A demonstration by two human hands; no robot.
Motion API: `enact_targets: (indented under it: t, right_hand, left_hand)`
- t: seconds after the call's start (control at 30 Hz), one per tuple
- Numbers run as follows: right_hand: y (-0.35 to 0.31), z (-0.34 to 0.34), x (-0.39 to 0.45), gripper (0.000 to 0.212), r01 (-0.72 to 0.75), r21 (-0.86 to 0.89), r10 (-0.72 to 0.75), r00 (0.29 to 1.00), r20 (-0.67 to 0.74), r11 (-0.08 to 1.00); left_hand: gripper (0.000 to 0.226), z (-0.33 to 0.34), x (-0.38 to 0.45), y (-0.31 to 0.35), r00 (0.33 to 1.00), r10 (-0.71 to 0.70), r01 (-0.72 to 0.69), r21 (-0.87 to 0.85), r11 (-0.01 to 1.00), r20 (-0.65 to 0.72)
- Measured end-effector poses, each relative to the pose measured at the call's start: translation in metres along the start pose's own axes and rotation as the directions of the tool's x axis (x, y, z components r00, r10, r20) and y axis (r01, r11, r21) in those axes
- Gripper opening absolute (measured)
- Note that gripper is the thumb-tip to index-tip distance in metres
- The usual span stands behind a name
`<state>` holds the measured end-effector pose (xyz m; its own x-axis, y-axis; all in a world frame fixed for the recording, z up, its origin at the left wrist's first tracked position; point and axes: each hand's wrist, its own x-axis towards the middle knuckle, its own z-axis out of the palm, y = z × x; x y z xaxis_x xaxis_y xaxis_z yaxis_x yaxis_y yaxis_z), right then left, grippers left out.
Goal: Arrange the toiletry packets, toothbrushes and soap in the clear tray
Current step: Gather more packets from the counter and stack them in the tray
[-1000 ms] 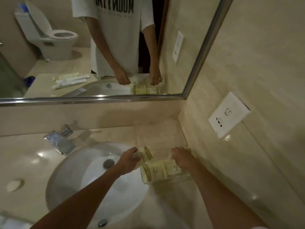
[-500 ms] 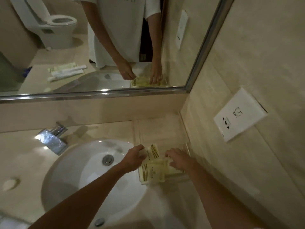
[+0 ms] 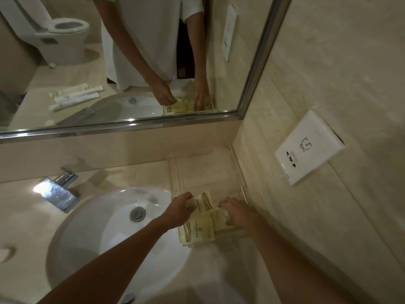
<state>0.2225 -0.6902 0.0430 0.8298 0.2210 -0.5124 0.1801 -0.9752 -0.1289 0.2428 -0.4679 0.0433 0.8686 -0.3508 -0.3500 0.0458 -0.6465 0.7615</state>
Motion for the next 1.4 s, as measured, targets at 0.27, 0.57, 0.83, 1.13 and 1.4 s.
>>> enact_targets:
  t: [0.27, 0.57, 0.83, 1.13, 1.4]
  right_hand:
    - [0.021, -0.029, -0.009, 0.040, -0.156, 0.183, 0.200, 0.948, -0.248, 0.971]
    - [0.029, -0.027, -0.017, 0.032, -0.246, 0.287, 0.345, 0.861, -0.374, 0.926]
    - [0.030, -0.016, -0.012, 0.023, -0.260, 0.321, 0.351, 0.897, -0.270, 0.911]
    - [0.015, -0.018, -0.015, 0.027, -0.249, 0.310, 0.332, 0.908, -0.254, 0.917]
    - [-0.003, -0.029, -0.011, 0.024, -0.219, 0.318, 0.294, 0.932, -0.212, 0.923]
  left_hand:
    - [0.011, 0.032, 0.020, 0.020, 0.998, -0.041, 0.039, 0.038, 0.999, 0.052]
    - [0.026, 0.081, 0.046, 0.047, 0.978, -0.126, 0.112, 0.091, 0.990, 0.166]
    - [0.043, 0.089, 0.049, 0.038, 0.987, 0.059, -0.120, 0.441, 0.889, 0.150]
    - [0.051, 0.073, 0.035, 0.032, 0.981, 0.145, -0.190, 0.521, 0.832, 0.126]
    - [0.025, 0.035, 0.027, 0.023, 0.982, 0.186, -0.178, 0.418, 0.891, 0.021]
